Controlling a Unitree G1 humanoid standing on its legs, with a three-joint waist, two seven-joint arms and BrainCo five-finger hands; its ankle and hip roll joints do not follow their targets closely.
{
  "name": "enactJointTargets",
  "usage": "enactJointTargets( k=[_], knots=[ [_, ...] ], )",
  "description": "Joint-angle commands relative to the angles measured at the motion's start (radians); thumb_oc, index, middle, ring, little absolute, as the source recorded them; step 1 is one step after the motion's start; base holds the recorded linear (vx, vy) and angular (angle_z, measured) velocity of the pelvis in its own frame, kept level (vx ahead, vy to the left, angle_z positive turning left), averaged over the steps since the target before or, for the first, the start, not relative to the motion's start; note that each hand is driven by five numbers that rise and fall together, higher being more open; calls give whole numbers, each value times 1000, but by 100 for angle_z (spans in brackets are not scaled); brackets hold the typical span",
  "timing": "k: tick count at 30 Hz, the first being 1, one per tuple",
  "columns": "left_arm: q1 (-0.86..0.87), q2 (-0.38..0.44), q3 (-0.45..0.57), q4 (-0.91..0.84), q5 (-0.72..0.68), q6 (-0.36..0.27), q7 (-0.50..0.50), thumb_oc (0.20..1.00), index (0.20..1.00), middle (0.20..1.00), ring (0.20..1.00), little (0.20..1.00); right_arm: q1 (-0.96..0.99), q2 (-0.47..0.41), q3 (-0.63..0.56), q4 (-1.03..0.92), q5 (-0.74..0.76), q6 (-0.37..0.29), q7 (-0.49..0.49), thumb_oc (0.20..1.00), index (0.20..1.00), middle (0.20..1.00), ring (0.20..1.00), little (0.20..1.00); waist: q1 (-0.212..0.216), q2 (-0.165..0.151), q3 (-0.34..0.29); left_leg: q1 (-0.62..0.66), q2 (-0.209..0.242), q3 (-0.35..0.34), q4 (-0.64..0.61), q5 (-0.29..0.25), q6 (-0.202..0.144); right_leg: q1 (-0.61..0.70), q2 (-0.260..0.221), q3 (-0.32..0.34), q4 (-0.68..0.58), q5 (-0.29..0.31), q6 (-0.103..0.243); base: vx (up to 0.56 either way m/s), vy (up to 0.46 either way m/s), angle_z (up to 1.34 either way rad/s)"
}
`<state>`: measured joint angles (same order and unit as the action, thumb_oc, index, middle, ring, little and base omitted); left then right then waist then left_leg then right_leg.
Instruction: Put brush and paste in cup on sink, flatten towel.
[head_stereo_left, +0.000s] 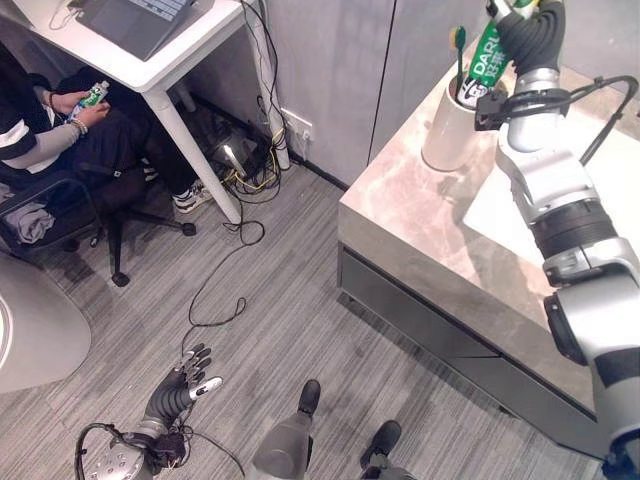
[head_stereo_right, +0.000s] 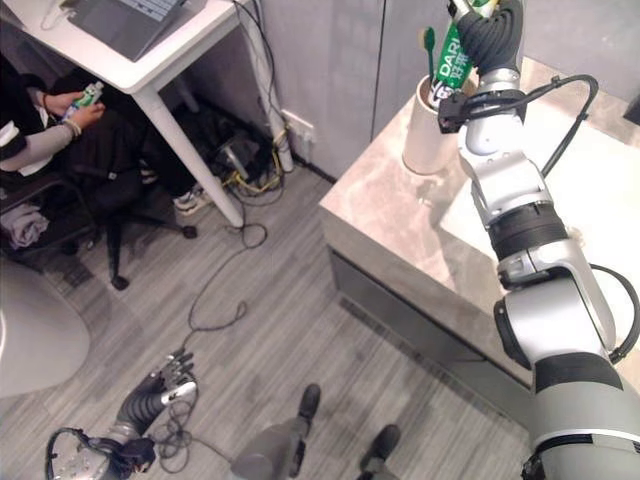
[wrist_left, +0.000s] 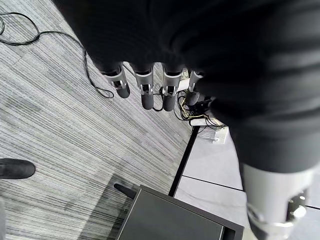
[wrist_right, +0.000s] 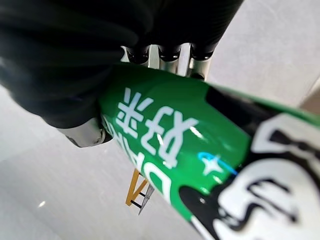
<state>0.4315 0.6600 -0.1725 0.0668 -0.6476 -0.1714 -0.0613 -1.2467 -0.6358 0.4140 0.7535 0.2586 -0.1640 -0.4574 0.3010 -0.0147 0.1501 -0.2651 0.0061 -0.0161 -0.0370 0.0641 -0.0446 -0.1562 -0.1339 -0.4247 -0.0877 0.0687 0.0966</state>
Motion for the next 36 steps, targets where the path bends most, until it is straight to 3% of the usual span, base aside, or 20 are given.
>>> enactJointTargets(
  k=[1, 7, 9, 11, 12, 13, 14, 29, 36],
  knots=[
    [11, 54, -32, -49, 26, -53, 6, 1000, 1000, 1000, 1000, 1000, -123, -47, 6, -34, -28, -44, -32, 231, 231, 231, 231, 231, 26, -55, 11, -2, 38, -27, -50, 48, -57, 63, -151, 9, 0, 105, 148, 0, 0, 0],
    [7, 51, -35, -51, 28, -54, 10, 1000, 1000, 1000, 1000, 1000, -121, -42, 9, -30, -28, -44, -31, 228, 228, 228, 228, 228, 21, -53, 11, -6, 39, -24, -50, 49, -55, 53, -151, 16, 0, 107, 147, 0, 0, 0],
    [7, 51, -34, -52, 29, -54, 10, 1000, 1000, 1000, 1000, 1000, -125, -40, 14, -25, -24, -44, -26, 282, 282, 282, 282, 282, 20, -55, 13, -5, 39, -23, -50, 48, -55, 53, -150, 19, 0, 107, 147, 0, 0, 0],
    [6, 52, -34, -52, 29, -54, 10, 1000, 1000, 1000, 1000, 1000, -126, -39, 15, -24, -21, -46, -25, 282, 282, 282, 282, 282, 19, -55, 14, -5, 40, -23, -50, 48, -54, 52, -149, 20, 0, 107, 147, 0, 0, 0],
    [6, 49, -35, -50, 28, -55, 9, 1000, 1000, 1000, 1000, 1000, -127, -39, 16, -26, -9, -49, -16, 511, 511, 511, 511, 511, 18, -56, 14, -4, 40, -22, -50, 48, -54, 51, -148, 23, 0, 107, 146, 0, 0, 0],
    [6, 47, -35, -49, 27, -54, 8, 1000, 1000, 1000, 1000, 1000, -128, -42, 19, -26, -5, -50, -12, 881, 881, 881, 881, 881, 18, -56, 14, -3, 40, -22, -50, 47, -54, 51, -147, 25, 0, 106, 145, 0, 0, 0],
    [7, 46, -35, -49, 28, -54, 8, 1000, 1000, 1000, 1000, 1000, -128, -42, 19, -27, -2, -52, -12, 1000, 1000, 1000, 1000, 1000, 18, -56, 13, -2, 40, -22, -50, 47, -54, 51, -147, 25, 0, 106, 145, 0, 0, 0],
    [3, 27, -30, -38, 33, -53, 13, 1000, 1000, 1000, 1000, 1000, -90, -51, -16, -75, -50, -45, -44, 1000, 1000, 1000, 1000, 1000, 20, -53, 8, 12, 42, -22, -50, 45, -54, 64, -145, 26, 0, 104, 142, 0, 0, 0],
    [4, 42, -7, -93, 32, -55, 11, 1000, 1000, 1000, 1000, 1000, -24, -99, -74, -189, -120, -42, -76, 1000, 1000, 1000, 1000, 1000, 19, -43, -7, 30, 42, -19, -50, 40, -53, 83, -149, 27, 0, 104, 141, 0, 0, 0]
  ],
)
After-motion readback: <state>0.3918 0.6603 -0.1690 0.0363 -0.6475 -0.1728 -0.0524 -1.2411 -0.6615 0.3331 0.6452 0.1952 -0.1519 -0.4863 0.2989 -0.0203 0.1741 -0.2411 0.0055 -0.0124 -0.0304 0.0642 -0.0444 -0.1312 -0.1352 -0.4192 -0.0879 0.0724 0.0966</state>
